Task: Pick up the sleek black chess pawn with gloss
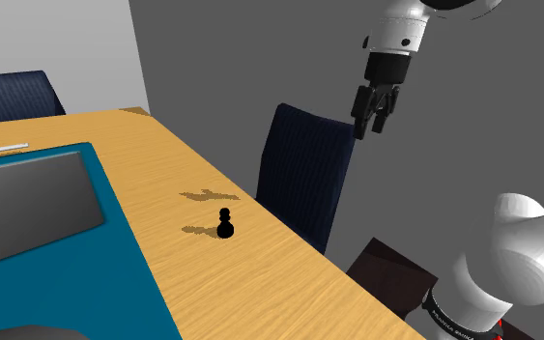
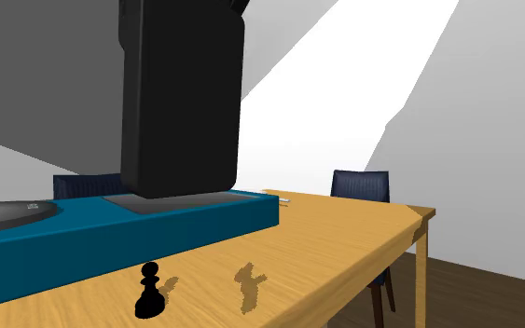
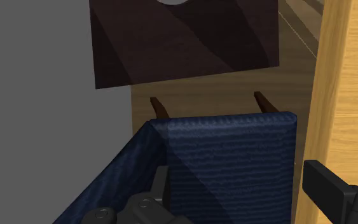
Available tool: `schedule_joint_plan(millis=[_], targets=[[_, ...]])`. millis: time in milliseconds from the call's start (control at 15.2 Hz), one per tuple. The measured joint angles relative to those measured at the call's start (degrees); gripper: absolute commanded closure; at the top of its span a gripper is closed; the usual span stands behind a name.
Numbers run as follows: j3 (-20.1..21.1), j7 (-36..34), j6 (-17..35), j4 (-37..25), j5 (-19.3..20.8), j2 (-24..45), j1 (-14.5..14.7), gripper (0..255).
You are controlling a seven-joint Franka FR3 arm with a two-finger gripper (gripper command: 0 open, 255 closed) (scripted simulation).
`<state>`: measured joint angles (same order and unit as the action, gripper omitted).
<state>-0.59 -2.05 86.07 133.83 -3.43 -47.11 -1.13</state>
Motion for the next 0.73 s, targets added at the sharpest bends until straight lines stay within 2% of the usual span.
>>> schedule_joint_plan(millis=[198,726], targets=[[1.4,-1.0,1.2,0.1,-0.6,0.8,0.5,0],[11.5,-8.8,10.0,-1.0,-4.4,8.6,3.6,0]])
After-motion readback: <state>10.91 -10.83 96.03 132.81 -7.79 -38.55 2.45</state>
